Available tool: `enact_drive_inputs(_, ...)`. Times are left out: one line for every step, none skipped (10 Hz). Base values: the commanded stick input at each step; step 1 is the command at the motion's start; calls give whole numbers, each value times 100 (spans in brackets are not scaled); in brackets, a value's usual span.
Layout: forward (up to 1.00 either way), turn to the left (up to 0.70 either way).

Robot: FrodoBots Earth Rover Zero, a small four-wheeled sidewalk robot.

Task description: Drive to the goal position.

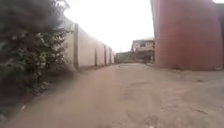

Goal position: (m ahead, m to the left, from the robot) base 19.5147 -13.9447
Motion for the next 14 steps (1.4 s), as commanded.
enact_drive_inputs(85,1)
enact_drive_inputs(85,1)
enact_drive_inputs(85,1)
enact_drive_inputs(85,1)
enact_drive_inputs(85,1)
enact_drive_inputs(85,1)
enact_drive_inputs(85,-4)
enact_drive_inputs(85,-27)
enact_drive_inputs(85,-17)
enact_drive_inputs(85,-7)
enact_drive_inputs(85,-1)
enact_drive_inputs(85,1)
enact_drive_inputs(85,1)
enact_drive_inputs(85,1)
